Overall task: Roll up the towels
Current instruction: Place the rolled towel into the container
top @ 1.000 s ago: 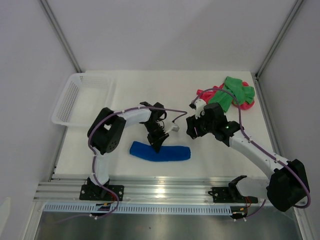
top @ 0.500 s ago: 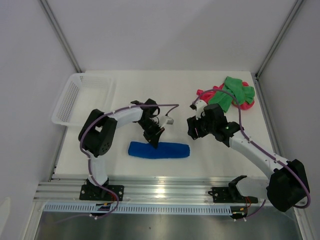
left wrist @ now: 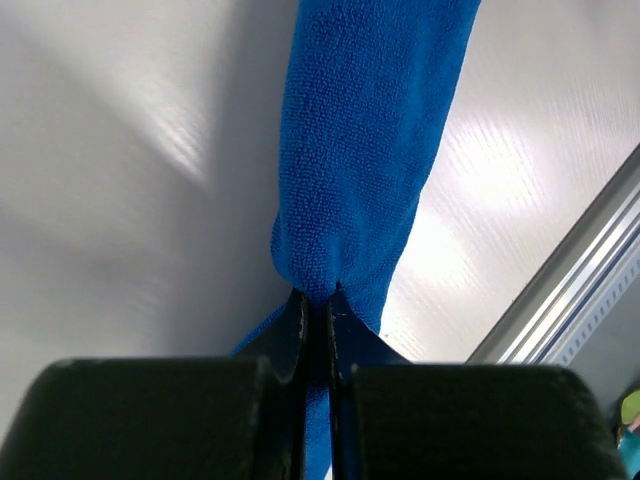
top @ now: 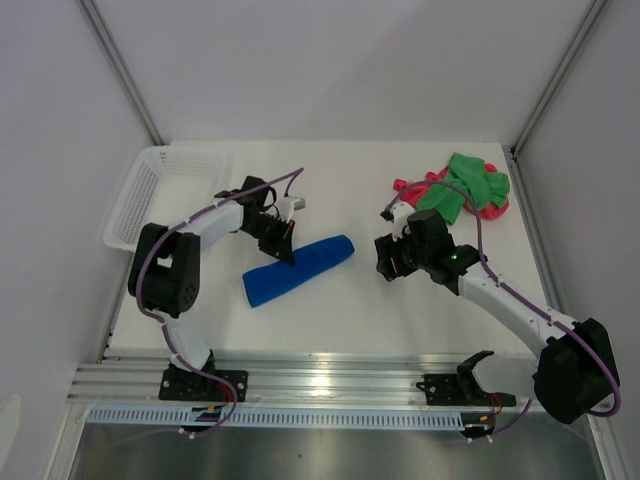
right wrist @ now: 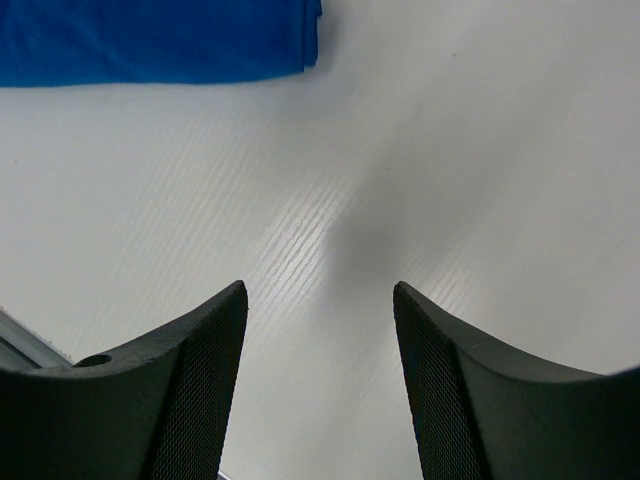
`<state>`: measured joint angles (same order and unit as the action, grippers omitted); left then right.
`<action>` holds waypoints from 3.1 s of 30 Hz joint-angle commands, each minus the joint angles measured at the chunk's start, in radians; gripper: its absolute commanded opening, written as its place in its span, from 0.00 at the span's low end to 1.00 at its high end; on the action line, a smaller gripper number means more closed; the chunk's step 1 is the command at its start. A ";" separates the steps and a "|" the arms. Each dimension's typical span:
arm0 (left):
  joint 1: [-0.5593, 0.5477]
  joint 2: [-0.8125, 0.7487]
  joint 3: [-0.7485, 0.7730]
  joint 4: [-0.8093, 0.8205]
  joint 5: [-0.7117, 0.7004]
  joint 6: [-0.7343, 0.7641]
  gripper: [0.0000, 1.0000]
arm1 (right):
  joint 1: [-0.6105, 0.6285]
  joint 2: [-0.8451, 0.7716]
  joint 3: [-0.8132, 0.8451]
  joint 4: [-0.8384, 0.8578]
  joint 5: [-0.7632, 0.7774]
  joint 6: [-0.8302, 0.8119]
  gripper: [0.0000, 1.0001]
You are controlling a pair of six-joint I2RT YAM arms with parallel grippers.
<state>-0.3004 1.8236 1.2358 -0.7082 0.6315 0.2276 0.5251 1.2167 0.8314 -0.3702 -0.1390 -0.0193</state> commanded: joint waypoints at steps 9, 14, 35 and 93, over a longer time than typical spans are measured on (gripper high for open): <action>0.063 0.000 0.011 0.049 0.054 -0.083 0.01 | -0.005 -0.006 -0.006 0.027 -0.001 0.015 0.63; 0.087 -0.040 0.033 0.053 0.057 -0.088 0.01 | -0.005 0.009 0.002 0.028 -0.002 0.015 0.63; 0.126 -0.029 0.096 0.029 0.010 -0.050 0.01 | -0.004 0.040 0.006 0.033 0.003 0.015 0.63; 0.215 -0.222 -0.200 -0.208 -0.262 0.136 0.56 | -0.031 0.768 0.243 0.553 -0.436 0.344 0.66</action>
<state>-0.0952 1.6028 1.0672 -0.8848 0.4099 0.3080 0.4889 2.0090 1.1389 0.1783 -0.5777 0.2977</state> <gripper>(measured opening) 0.560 0.678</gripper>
